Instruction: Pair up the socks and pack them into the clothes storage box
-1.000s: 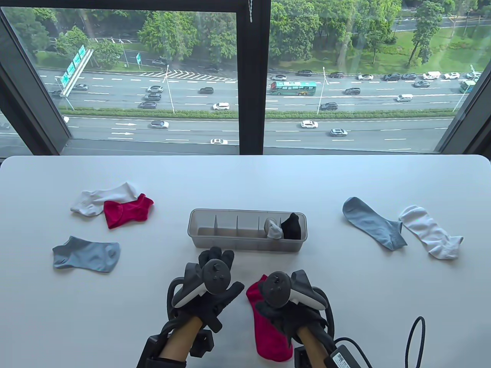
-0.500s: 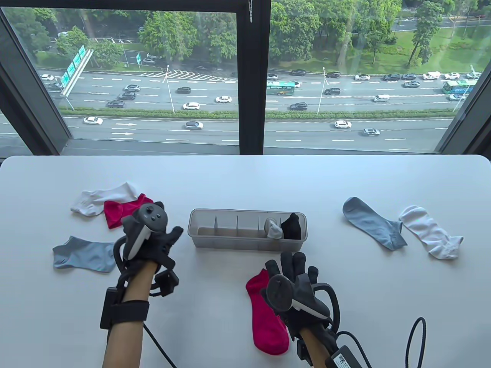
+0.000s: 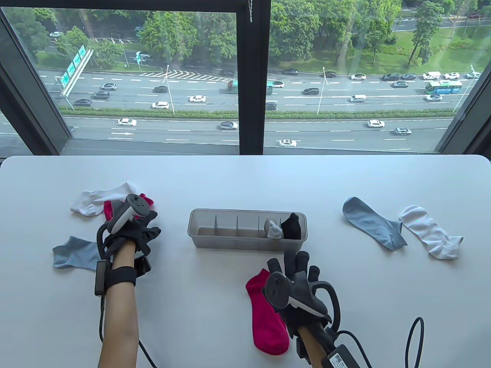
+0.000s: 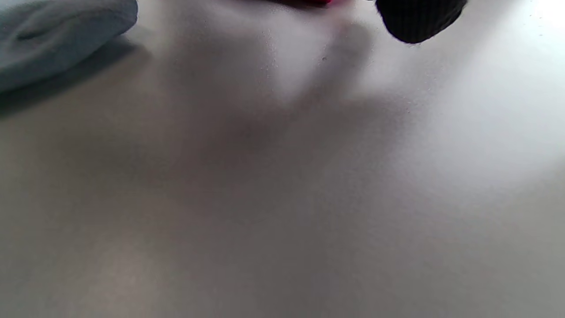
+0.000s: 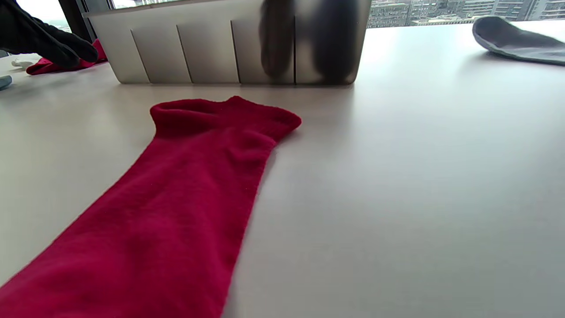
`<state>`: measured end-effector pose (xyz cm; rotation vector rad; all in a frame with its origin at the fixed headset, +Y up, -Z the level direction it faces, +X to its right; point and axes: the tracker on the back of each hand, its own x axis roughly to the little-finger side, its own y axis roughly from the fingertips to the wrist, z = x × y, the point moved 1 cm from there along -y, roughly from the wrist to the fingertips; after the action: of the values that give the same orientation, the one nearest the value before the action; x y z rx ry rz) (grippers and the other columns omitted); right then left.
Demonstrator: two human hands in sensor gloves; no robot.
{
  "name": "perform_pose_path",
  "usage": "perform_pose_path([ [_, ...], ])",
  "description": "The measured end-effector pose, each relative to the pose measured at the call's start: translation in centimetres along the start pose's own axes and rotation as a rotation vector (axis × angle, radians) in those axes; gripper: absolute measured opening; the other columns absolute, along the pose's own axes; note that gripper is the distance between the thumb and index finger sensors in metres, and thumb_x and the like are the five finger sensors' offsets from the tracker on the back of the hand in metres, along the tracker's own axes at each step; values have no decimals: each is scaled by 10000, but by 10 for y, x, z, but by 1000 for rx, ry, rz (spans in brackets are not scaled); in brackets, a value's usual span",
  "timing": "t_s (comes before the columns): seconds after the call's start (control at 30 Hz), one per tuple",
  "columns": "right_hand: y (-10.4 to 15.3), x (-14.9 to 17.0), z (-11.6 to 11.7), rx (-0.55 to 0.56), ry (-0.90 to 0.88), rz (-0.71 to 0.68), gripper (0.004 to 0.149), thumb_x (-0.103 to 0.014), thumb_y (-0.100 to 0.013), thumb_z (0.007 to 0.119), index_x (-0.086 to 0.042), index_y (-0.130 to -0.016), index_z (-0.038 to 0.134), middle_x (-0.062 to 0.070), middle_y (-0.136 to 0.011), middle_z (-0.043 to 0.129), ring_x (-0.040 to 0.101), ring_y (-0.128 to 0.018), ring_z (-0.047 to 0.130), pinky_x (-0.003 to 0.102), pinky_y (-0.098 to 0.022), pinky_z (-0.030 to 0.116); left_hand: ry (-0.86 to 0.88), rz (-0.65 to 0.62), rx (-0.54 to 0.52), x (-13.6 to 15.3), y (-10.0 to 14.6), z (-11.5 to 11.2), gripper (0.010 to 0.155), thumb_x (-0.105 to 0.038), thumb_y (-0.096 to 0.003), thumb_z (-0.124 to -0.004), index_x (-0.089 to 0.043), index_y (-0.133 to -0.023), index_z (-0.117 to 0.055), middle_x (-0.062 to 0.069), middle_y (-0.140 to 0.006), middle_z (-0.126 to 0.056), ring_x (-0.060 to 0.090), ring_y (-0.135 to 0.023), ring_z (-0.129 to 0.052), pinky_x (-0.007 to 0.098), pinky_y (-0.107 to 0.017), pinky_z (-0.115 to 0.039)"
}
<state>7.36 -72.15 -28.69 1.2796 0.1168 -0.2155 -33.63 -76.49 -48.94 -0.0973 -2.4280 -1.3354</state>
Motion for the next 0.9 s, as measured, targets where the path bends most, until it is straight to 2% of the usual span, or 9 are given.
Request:
perform_pose_path([
  [0.17, -2, 4, -3, 0, -21, 21, 713, -480, -622, 461, -129, -1148, 132, 322, -1131, -62, 568, -959, -60, 735, -699, 191, 166, -53, 81, 5, -18, -1, 681, -508, -528, -681, -400, -1112, -350, 181, -1180, -26, 481, -1076, 0, 699, -768, -161],
  [0.27, -4, 6, -5, -1, -37, 38, 716, -481, -622, 461, -125, -1146, 127, 323, -1127, -71, 567, -957, -65, 735, -700, 191, 122, -22, 8, 3, -12, 7, 723, -465, -525, -697, -186, -1126, -409, 113, -1220, -221, 405, -1142, -193, 673, -801, -261],
  [0.33, -3, 6, -5, 3, -46, 32, 718, -478, -623, 464, -117, -1145, 128, 327, -1125, -68, 571, -955, -61, 737, -697, 197, 114, -24, -13, 2, -6, 9, 655, -395, -543, -689, -180, -1111, -445, 110, -1214, -277, 393, -1137, -263, 653, -807, -285],
  [0.43, 1, 6, -6, 17, -41, 22, 723, -477, -623, 467, -111, -1144, 125, 331, -1121, -70, 572, -953, -60, 735, -698, 202, 127, -66, -196, 0, 10, 15, 573, -335, -531, -738, -161, -1056, -591, 169, -1143, -564, 419, -1054, -584, 650, -793, -439],
  [0.53, 3, 4, -8, 34, -44, 8, 723, -476, -624, 469, -112, -1142, 120, 329, -1117, -78, 572, -949, -67, 734, -699, 200, 207, -165, -344, -4, 38, 32, 486, -342, -492, -822, -185, -948, -762, 152, -963, -851, 375, -873, -868, 611, -757, -587],
  [0.63, 6, 0, -11, 43, -60, -15, 731, -481, -623, 480, -115, -1139, 116, 331, -1118, -76, 572, -953, -62, 735, -699, 200, 235, -297, -412, -13, 74, 49, 406, -262, -510, -802, -246, -907, -721, 97, -850, -901, 319, -761, -944, 566, -715, -681],
  [0.73, 10, -5, -16, 67, -82, -47, 794, -497, -615, 521, -108, -1125, 54, 338, -1116, -78, 581, -956, -52, 733, -704, 205, 231, -494, -434, -29, 119, 59, 654, -249, -519, -797, -319, -1078, -463, 83, -837, -911, 300, -730, -978, 558, -689, -726],
  [0.8, 13, -8, -21, 93, -103, -74, 842, -509, -604, 551, -101, -1111, 17, 347, -1117, -71, 589, -964, -32, 730, -711, 215, 217, -615, -391, -43, 153, 55, 795, -248, -525, -793, -292, -1104, -250, 53, -850, -909, 284, -742, -987, 544, -690, -739],
  [0.9, 17, -12, -26, 65, -199, -149, 957, -527, -572, 625, -104, -1065, -79, 357, -1106, -87, 600, -971, -18, 739, -711, 226, 235, -751, -368, -62, 192, 39, 804, -239, -526, -785, -173, -1108, -235, 26, -864, -909, 277, -759, -991, 538, -694, -740],
])
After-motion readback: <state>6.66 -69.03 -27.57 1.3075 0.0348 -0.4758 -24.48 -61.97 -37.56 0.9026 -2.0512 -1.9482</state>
